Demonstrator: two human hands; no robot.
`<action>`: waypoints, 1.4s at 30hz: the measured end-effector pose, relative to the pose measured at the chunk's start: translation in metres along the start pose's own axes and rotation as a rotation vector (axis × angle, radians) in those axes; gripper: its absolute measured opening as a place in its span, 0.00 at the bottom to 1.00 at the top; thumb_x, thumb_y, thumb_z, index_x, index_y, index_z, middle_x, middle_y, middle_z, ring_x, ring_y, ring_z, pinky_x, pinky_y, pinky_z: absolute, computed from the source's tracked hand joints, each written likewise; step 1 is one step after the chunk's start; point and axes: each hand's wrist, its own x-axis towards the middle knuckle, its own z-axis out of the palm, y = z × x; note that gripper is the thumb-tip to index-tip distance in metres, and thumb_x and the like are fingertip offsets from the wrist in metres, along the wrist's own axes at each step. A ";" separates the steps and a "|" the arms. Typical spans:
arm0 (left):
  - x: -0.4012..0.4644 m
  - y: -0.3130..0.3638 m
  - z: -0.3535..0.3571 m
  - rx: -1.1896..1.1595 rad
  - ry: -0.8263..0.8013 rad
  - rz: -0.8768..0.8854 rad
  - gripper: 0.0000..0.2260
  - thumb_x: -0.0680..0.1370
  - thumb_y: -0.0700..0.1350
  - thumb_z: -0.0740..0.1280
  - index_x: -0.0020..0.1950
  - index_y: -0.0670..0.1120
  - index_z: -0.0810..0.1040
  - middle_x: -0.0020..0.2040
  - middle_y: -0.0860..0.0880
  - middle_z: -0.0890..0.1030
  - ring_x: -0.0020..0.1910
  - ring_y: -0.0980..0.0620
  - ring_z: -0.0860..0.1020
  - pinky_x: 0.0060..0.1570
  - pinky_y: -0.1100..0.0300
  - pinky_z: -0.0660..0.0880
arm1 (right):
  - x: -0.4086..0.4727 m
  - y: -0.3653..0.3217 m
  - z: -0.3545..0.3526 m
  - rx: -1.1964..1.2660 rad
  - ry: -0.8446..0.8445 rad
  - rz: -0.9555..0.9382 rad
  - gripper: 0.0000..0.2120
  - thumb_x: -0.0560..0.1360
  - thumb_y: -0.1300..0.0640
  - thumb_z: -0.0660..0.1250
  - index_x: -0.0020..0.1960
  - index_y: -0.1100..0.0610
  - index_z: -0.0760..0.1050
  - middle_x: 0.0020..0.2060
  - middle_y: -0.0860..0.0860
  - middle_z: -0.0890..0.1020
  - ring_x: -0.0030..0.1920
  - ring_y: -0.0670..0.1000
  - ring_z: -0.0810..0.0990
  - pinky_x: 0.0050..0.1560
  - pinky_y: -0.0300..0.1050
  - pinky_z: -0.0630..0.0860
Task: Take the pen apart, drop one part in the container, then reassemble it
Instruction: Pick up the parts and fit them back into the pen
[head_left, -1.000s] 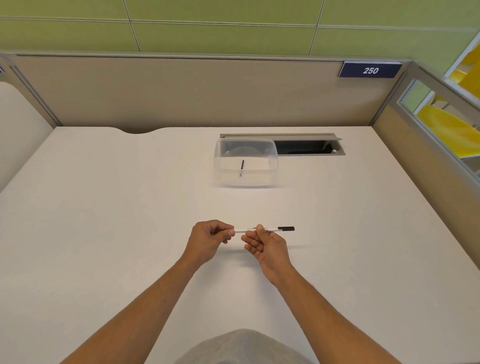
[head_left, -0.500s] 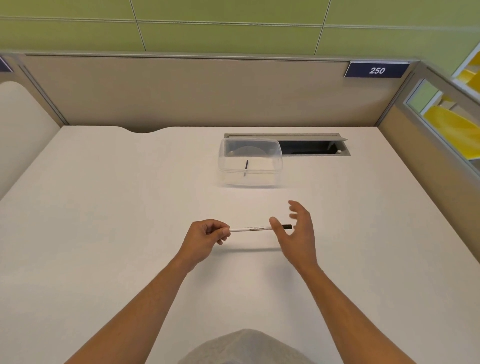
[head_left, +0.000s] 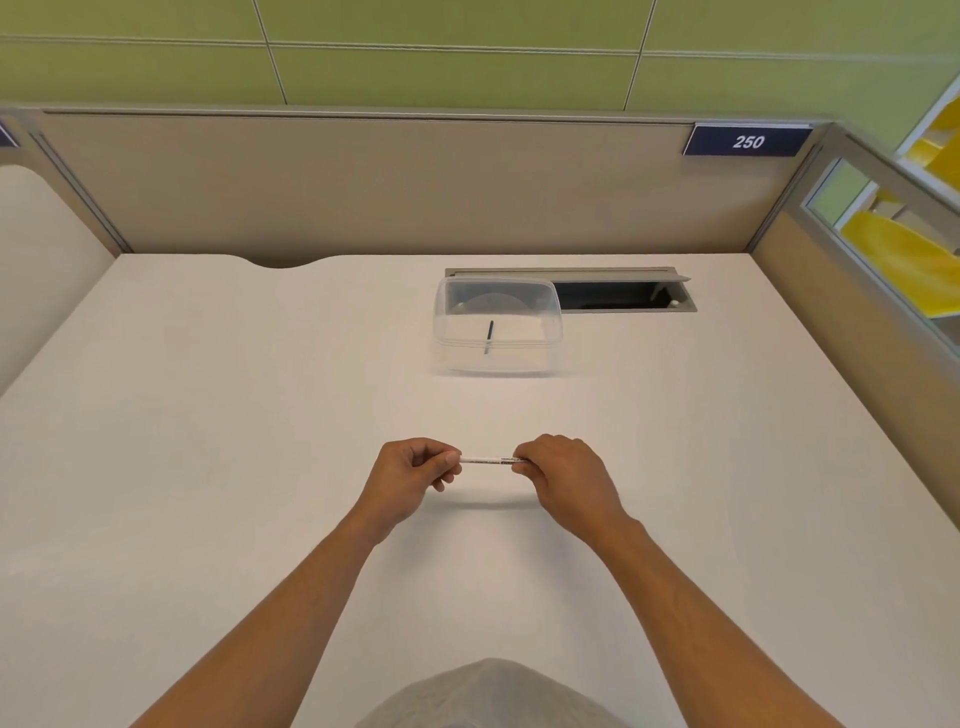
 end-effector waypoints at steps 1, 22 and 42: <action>0.000 -0.001 0.000 -0.006 0.003 0.001 0.04 0.76 0.37 0.70 0.44 0.39 0.83 0.36 0.44 0.83 0.35 0.50 0.78 0.36 0.59 0.76 | 0.000 -0.001 0.000 0.004 0.004 0.003 0.05 0.76 0.55 0.65 0.44 0.55 0.78 0.35 0.50 0.80 0.35 0.54 0.76 0.35 0.49 0.71; 0.002 0.006 -0.002 -0.034 0.010 0.056 0.02 0.74 0.34 0.70 0.43 0.37 0.83 0.33 0.45 0.83 0.33 0.51 0.78 0.35 0.61 0.76 | 0.009 -0.010 -0.005 0.141 -0.159 0.182 0.09 0.79 0.54 0.60 0.46 0.55 0.77 0.39 0.48 0.81 0.38 0.50 0.73 0.36 0.44 0.66; 0.005 -0.027 -0.009 0.134 0.025 -0.012 0.05 0.75 0.37 0.71 0.49 0.44 0.83 0.40 0.46 0.85 0.35 0.53 0.80 0.43 0.64 0.77 | -0.012 0.027 0.012 0.303 -0.188 0.278 0.09 0.76 0.63 0.65 0.54 0.56 0.80 0.44 0.50 0.78 0.45 0.49 0.76 0.47 0.36 0.71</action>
